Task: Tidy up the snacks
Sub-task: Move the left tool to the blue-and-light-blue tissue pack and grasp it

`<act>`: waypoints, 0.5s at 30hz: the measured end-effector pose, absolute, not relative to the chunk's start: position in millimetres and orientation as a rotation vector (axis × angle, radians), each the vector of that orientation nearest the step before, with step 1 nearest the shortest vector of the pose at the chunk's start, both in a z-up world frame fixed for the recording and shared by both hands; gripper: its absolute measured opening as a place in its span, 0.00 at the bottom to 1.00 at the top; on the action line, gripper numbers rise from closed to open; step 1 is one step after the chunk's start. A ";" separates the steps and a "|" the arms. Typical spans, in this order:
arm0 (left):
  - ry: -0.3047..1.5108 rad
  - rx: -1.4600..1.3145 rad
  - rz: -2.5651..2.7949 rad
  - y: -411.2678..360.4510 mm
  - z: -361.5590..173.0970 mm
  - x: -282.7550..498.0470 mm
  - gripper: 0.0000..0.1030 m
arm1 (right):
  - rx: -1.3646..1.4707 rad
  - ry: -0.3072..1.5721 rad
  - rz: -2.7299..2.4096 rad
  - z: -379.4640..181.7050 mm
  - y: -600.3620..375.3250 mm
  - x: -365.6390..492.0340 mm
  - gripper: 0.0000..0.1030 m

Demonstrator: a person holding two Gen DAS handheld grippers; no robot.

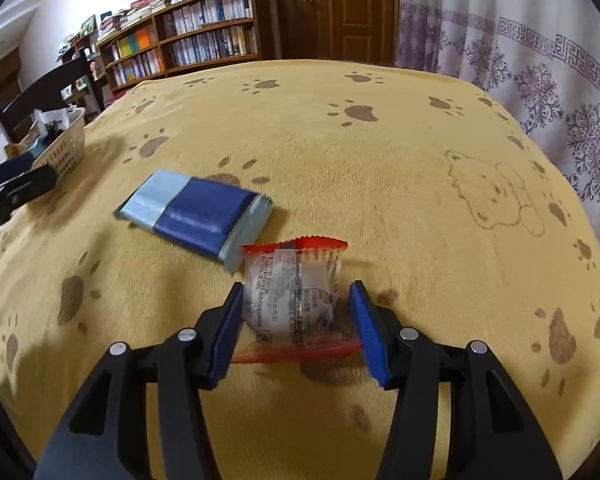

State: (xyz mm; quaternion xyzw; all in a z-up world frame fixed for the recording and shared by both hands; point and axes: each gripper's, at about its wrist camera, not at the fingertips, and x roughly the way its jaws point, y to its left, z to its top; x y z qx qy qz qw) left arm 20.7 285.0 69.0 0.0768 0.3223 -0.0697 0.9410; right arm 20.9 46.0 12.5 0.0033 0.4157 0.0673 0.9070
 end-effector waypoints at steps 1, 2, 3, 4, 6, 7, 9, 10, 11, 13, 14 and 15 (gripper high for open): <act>0.658 0.153 -0.139 287.3 69.3 21.4 0.96 | 0.008 0.858 0.132 12.2 47.5 24.5 0.52; 0.660 0.150 -0.136 289.0 69.1 22.4 0.96 | 0.009 0.857 0.123 12.2 50.0 28.8 0.52; 0.663 0.145 -0.133 291.2 68.6 23.8 0.96 | 0.008 0.856 0.116 12.2 51.4 32.0 0.52; 0.665 0.142 -0.132 292.9 68.2 24.8 0.96 | 0.008 0.854 0.112 12.4 52.9 35.1 0.52; 0.670 0.135 -0.130 297.0 66.3 27.3 0.96 | 0.012 0.853 0.105 12.6 54.4 41.1 0.52; 0.673 0.129 -0.133 298.5 64.8 28.7 0.96 | 0.017 0.852 0.104 12.8 54.4 42.2 0.52; 0.696 0.112 -0.141 301.6 58.2 34.9 0.96 | 0.025 0.852 0.107 13.1 52.6 41.8 0.52; 0.709 0.106 -0.143 302.6 55.1 37.0 0.96 | 0.029 0.851 0.108 13.2 50.9 40.5 0.52; 0.729 0.098 -0.147 302.9 49.8 41.2 0.96 | 0.035 0.849 0.108 13.6 47.9 37.9 0.52; 0.754 0.094 -0.155 302.6 42.8 45.0 0.96 | 0.045 0.847 0.106 13.6 42.0 33.5 0.52; 0.764 0.096 -0.162 300.9 39.7 46.7 0.96 | 0.049 0.847 0.104 13.4 37.3 30.3 0.52; 0.774 0.104 -0.169 297.7 36.7 49.0 0.96 | 0.051 0.847 0.101 13.3 33.5 28.0 0.52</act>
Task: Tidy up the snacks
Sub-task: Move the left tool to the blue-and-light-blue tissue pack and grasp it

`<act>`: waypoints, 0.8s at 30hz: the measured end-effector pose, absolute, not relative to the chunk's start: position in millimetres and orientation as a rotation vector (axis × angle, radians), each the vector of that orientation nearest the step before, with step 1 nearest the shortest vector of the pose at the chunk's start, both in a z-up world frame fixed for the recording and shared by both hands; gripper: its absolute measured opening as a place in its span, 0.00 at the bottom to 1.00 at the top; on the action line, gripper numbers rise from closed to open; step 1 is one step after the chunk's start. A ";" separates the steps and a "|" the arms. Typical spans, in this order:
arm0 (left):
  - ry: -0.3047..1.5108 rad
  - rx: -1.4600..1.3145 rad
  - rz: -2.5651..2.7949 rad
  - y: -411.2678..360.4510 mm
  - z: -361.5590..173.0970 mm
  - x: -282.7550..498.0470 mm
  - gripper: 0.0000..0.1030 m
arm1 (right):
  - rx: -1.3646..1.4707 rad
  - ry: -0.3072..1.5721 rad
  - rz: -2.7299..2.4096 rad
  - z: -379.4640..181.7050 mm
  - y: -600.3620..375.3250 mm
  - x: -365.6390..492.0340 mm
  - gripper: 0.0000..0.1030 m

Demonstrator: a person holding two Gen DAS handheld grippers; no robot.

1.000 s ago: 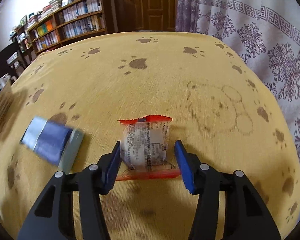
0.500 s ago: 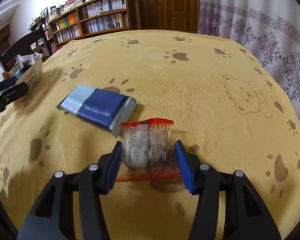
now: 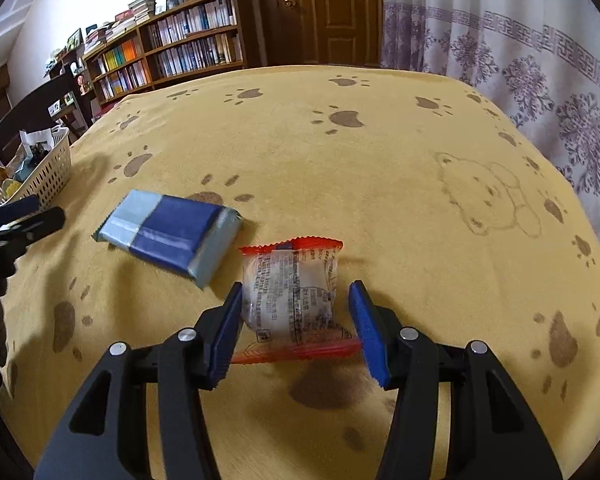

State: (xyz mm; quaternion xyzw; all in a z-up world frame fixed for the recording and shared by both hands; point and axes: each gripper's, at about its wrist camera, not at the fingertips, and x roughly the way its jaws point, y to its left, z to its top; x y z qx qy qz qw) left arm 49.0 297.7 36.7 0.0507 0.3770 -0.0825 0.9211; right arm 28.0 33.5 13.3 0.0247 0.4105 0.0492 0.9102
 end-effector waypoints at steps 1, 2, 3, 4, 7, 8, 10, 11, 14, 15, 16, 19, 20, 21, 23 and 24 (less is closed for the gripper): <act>0.781 0.114 -0.173 294.5 34.9 50.9 0.96 | 0.053 0.846 0.099 13.1 29.3 25.0 0.52; 0.786 0.132 -0.174 289.5 32.7 53.4 0.96 | 0.054 0.845 0.097 13.0 24.6 21.7 0.52; 0.789 0.149 -0.176 285.4 31.4 55.5 0.96 | 0.057 0.844 0.096 12.6 20.3 18.8 0.52; 0.791 0.159 -0.175 281.8 30.6 57.3 0.96 | 0.063 0.844 0.097 12.4 16.4 16.3 0.52; 0.802 0.210 -0.146 273.0 25.2 64.0 0.96 | 0.092 0.839 0.112 11.4 6.0 11.0 0.52; 0.805 0.233 -0.128 270.9 23.0 65.5 0.96 | 0.103 0.835 0.119 11.4 4.0 9.6 0.52; 0.804 0.251 -0.119 269.5 22.2 66.0 0.96 | 0.114 0.831 0.126 11.5 2.9 9.5 0.52; 0.805 0.249 -0.122 269.9 22.3 65.7 0.96 | 0.119 0.831 0.132 11.3 2.5 9.7 0.52; 0.806 0.249 -0.108 273.7 23.8 66.5 0.96 | 0.134 0.828 0.144 11.0 1.0 9.0 0.52; 0.809 0.244 -0.106 275.9 24.4 67.0 0.96 | 0.137 0.827 0.146 11.1 0.7 8.5 0.52; 0.809 0.238 -0.098 277.9 25.0 68.2 0.96 | 0.139 0.826 0.149 11.1 0.8 8.4 0.52; 0.817 0.254 -0.066 279.2 21.4 74.3 0.96 | 0.140 0.825 0.156 10.6 1.0 8.2 0.52; 0.827 0.263 -0.061 278.4 18.1 76.4 0.96 | 0.142 0.825 0.156 10.6 1.1 8.2 0.52; 0.839 0.270 -0.060 276.9 14.4 78.4 0.96 | 0.143 0.824 0.157 10.8 0.9 7.6 0.52; 0.837 0.273 -0.062 274.1 12.4 77.6 0.96 | 0.148 0.821 0.160 11.1 0.5 7.1 0.52; 0.835 0.273 -0.069 272.3 12.9 75.8 0.96 | 0.150 0.821 0.161 11.0 0.2 7.2 0.52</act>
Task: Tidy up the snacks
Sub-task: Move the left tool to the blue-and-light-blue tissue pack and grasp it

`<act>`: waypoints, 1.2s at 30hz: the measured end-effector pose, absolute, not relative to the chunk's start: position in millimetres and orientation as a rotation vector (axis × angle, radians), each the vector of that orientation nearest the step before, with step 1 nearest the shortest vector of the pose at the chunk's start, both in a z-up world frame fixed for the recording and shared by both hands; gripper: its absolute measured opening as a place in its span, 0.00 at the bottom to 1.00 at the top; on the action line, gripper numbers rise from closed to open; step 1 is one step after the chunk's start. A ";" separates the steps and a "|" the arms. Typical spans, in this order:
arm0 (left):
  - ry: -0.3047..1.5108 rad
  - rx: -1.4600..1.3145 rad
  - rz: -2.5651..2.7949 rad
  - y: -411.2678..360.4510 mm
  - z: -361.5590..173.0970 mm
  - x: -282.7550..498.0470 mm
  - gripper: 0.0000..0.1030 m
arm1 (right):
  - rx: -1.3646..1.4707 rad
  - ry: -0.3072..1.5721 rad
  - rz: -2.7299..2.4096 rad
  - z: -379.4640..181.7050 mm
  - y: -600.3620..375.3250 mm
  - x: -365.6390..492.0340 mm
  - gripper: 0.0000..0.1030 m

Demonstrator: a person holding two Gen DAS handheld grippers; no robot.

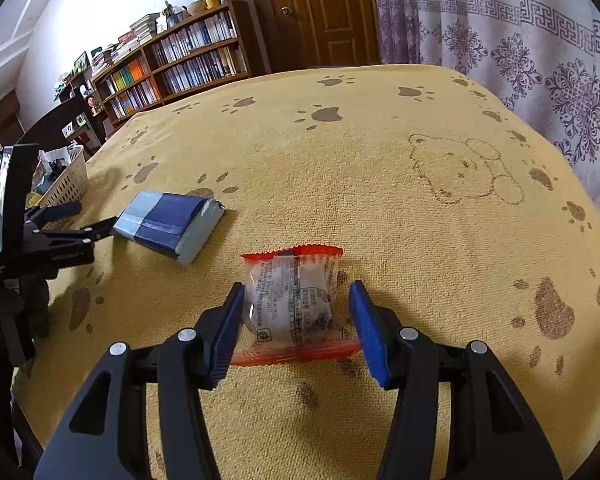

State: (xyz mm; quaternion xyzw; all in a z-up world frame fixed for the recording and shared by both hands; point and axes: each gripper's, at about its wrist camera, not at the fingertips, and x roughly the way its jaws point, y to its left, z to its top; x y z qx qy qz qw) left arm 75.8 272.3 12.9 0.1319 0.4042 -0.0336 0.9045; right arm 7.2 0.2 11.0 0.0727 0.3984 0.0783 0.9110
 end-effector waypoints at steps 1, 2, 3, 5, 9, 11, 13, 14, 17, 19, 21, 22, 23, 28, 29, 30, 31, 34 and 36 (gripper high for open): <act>0.836 0.269 -0.078 271.1 13.1 74.9 0.96 | 0.153 0.822 0.163 11.1 -0.3 7.3 0.52; 0.836 0.268 -0.090 268.4 13.3 72.7 0.96 | 0.155 0.822 0.164 11.1 -0.8 7.5 0.52; 0.837 0.272 -0.101 265.6 13.1 70.6 0.96 | 0.157 0.821 0.165 11.0 -1.1 7.4 0.52; 0.831 0.293 -0.119 257.8 11.8 64.4 0.96 | 0.165 0.819 0.167 11.2 -2.3 7.2 0.52; 0.821 0.330 -0.188 238.6 10.4 44.7 0.96 | 0.191 0.815 0.174 11.4 -6.9 7.3 0.52; 0.820 0.339 -0.239 228.9 9.9 34.3 0.96 | 0.204 0.813 0.171 11.5 -9.1 7.2 0.52; 0.810 0.370 -0.305 214.9 10.0 21.7 0.96 | 0.217 0.813 0.167 11.2 -11.2 7.1 0.52; 0.803 0.387 -0.335 208.7 10.1 15.5 0.96 | 0.225 0.813 0.164 11.0 -12.5 7.2 0.52; 0.776 0.434 -0.411 192.7 13.2 0.4 0.96 | 0.246 0.810 0.150 11.3 -17.5 7.2 0.52; 0.747 0.463 -0.452 182.7 17.5 -8.4 0.96 | 0.265 0.810 0.140 11.1 -21.7 7.7 0.52; 0.732 0.460 -0.490 178.8 22.6 -12.3 0.96 | 0.282 0.815 0.137 10.5 -24.8 8.8 0.52; 0.731 0.448 -0.505 177.7 25.0 -11.5 0.96 | 0.292 0.818 0.138 9.8 -26.1 9.6 0.52; 0.732 0.435 -0.512 177.1 27.0 -9.5 0.96 | 0.294 0.819 0.137 9.9 -26.0 9.6 0.52; 0.758 0.397 -0.513 167.8 25.1 14.3 0.96 | 0.298 0.815 0.132 10.0 -27.9 10.3 0.52; 0.768 0.394 -0.515 165.2 22.7 19.4 0.96 | 0.304 0.815 0.131 9.7 -29.4 10.9 0.52; 0.777 0.390 -0.513 162.4 19.8 25.2 0.96 | 0.310 0.815 0.129 9.5 -30.1 10.5 0.51; 0.786 0.389 -0.508 159.9 16.8 30.7 0.96 | 0.314 0.815 0.128 9.5 -30.9 10.8 0.52; 0.811 0.381 -0.504 153.5 10.5 43.3 0.89 | 0.316 0.816 0.127 9.2 -31.4 11.2 0.52; 0.829 0.375 -0.502 149.8 7.4 50.0 0.85 | 0.315 0.816 0.127 9.2 -31.6 11.3 0.52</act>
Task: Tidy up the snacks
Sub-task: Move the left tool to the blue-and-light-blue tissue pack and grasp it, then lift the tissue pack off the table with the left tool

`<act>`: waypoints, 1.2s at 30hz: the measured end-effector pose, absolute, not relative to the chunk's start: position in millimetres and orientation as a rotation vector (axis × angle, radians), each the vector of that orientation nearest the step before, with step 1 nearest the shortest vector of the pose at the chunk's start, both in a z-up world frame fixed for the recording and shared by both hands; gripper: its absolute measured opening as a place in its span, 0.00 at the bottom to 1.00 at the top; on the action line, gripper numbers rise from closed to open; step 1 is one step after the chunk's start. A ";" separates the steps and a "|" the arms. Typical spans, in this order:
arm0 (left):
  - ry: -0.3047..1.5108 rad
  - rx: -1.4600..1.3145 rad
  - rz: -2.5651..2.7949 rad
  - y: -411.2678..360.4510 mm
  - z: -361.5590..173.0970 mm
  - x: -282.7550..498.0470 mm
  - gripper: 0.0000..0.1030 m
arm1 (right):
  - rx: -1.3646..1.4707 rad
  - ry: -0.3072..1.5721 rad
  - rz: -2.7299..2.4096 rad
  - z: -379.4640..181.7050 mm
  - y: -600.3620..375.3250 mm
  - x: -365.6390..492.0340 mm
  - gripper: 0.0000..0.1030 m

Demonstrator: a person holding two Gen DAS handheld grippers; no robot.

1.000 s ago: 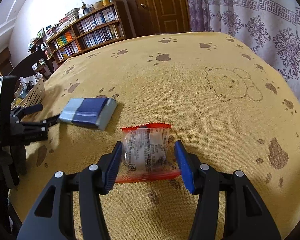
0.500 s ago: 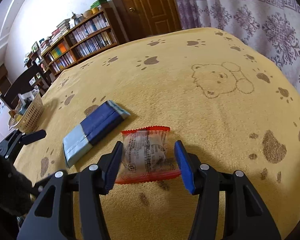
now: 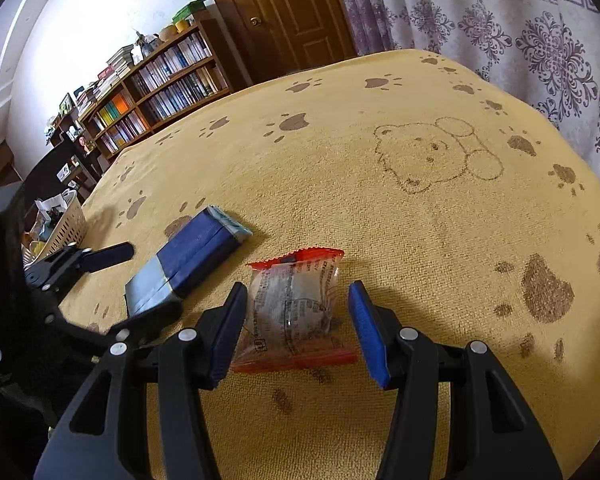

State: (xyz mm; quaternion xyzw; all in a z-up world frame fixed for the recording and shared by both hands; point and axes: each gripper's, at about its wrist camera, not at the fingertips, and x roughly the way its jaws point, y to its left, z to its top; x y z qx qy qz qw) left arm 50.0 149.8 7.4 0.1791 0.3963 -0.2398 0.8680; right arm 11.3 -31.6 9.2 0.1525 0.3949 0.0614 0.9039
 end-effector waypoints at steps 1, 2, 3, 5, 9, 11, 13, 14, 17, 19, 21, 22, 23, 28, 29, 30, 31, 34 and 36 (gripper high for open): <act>0.832 0.369 -0.505 148.5 7.0 51.9 0.84 | 0.315 0.816 0.127 9.1 -31.5 11.1 0.52; 0.834 0.364 -0.509 147.2 7.0 54.2 0.83 | 0.315 0.816 0.127 9.0 -31.4 11.3 0.52; 0.837 0.359 -0.513 145.5 7.0 56.1 0.80 | 0.314 0.816 0.128 8.9 -31.6 11.6 0.52; 0.843 0.349 -0.528 142.8 7.1 58.7 0.74 | 0.313 0.816 0.127 9.1 -31.3 11.3 0.52; 0.848 0.321 -0.548 139.6 7.7 59.8 0.58 | 0.298 0.814 0.126 8.9 -28.1 11.0 0.52; 0.844 0.310 -0.551 140.0 8.4 57.6 0.53 | 0.291 0.812 0.127 8.9 -26.2 11.3 0.52; 0.842 0.296 -0.539 142.5 8.9 55.9 0.52 | 0.286 0.812 0.128 8.9 -25.1 11.1 0.52; 0.843 0.283 -0.531 145.1 9.2 55.4 0.51 | 0.283 0.812 0.129 9.0 -24.6 11.1 0.52; 0.845 0.254 -0.494 154.2 11.0 55.4 0.50 | 0.277 0.811 0.131 9.7 -23.1 10.5 0.52; 0.845 0.243 -0.464 160.5 12.9 55.0 0.50 | 0.274 0.810 0.133 9.6 -22.4 10.8 0.52; 0.836 0.231 -0.422 168.8 16.9 53.7 0.50 | 0.272 0.810 0.133 9.7 -21.5 10.3 0.52; 0.826 0.226 -0.406 172.9 19.7 52.4 0.50 | 0.271 0.810 0.133 9.7 -21.5 10.3 0.52; 0.815 0.222 -0.389 177.3 23.0 50.6 0.50 | 0.271 0.810 0.133 9.7 -21.4 10.2 0.52; 0.755 0.214 -0.315 197.1 41.7 44.7 0.50 | 0.260 0.809 0.133 9.8 -19.7 9.3 0.52; 0.749 0.212 -0.307 200.1 44.2 44.1 0.50 | 0.256 0.808 0.132 10.0 -19.3 9.2 0.52; 0.738 0.205 -0.294 204.8 48.1 43.1 0.50 | 0.254 0.808 0.132 10.1 -19.1 9.0 0.52; 0.731 0.196 -0.284 209.5 51.6 42.4 0.50 | 0.252 0.808 0.132 10.1 -18.8 9.1 0.52; 0.711 0.179 -0.261 219.6 59.3 39.8 0.50 | 0.249 0.808 0.133 10.3 -18.7 9.2 0.52; 0.696 0.173 -0.243 226.2 63.3 38.0 0.50 | 0.249 0.808 0.133 10.3 -18.7 9.2 0.52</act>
